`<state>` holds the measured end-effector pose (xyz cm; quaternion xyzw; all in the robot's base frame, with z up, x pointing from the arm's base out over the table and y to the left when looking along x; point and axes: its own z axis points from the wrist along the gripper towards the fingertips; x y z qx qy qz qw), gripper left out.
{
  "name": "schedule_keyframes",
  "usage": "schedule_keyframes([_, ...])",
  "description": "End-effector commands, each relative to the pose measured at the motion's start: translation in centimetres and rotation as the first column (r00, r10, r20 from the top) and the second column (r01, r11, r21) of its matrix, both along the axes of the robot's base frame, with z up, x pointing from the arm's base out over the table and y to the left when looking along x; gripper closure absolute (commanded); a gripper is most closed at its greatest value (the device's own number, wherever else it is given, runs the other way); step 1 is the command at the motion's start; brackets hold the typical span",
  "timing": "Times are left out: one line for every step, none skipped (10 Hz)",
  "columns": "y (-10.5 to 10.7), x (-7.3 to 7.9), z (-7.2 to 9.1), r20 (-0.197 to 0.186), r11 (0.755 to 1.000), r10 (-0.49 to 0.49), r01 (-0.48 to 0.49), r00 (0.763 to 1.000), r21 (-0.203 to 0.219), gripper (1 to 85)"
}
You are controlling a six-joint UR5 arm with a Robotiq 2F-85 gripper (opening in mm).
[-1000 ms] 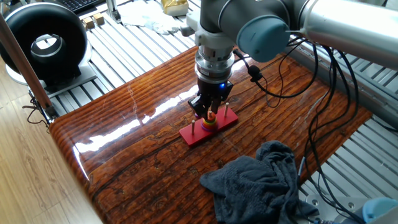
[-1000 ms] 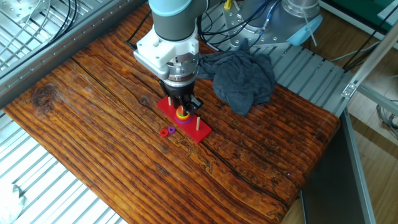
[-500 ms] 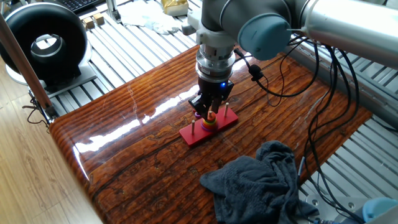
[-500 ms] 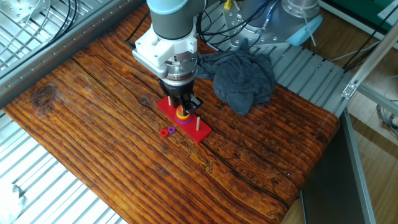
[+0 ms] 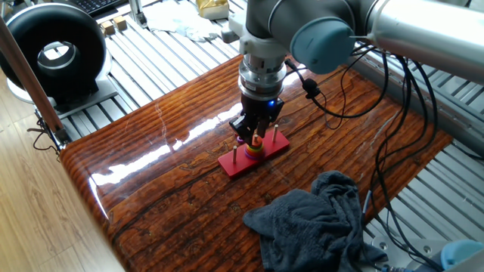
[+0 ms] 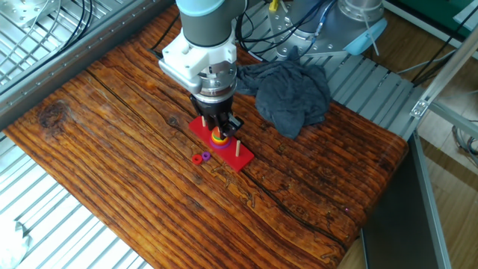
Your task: Take out one Hanoi block and throw it aside
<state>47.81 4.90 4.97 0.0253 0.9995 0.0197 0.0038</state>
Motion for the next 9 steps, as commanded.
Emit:
schedule_keyframes([0.4, 0.2, 0.0, 0.008, 1.0, -0.004, 0.004, 1.0, 0.023, 47.3])
schedule_keyframes([0.6, -0.2, -0.2, -0.004, 0.999, -0.005, 0.005, 1.0, 0.034, 47.3])
schedule_keyframes([0.6, -0.7, -0.4, -0.024, 0.999, -0.002, 0.003, 1.0, 0.035, 47.3])
schedule_keyframes([0.7, -0.9, -0.6, -0.031, 0.999, -0.007, 0.008, 1.0, 0.035, 47.3])
schedule_keyframes([0.6, -1.1, -0.7, -0.038, 0.999, -0.008, 0.009, 0.999, 0.035, 47.3])
schedule_keyframes([0.5, -1.3, -0.7, -0.044, 0.999, -0.009, 0.01, 0.999, 0.035, 47.3])
schedule_keyframes([0.5, -1.3, -0.7, -0.046, 0.999, -0.007, 0.009, 0.999, 0.038, 47.3])
schedule_keyframes([0.5, -1.3, -0.5, -0.046, 0.999, -0.005, 0.007, 0.999, 0.049, 47.3])
schedule_keyframes([0.4, -1.3, -0.4, -0.047, 0.999, -0.003, 0.006, 0.999, 0.054, 47.3])
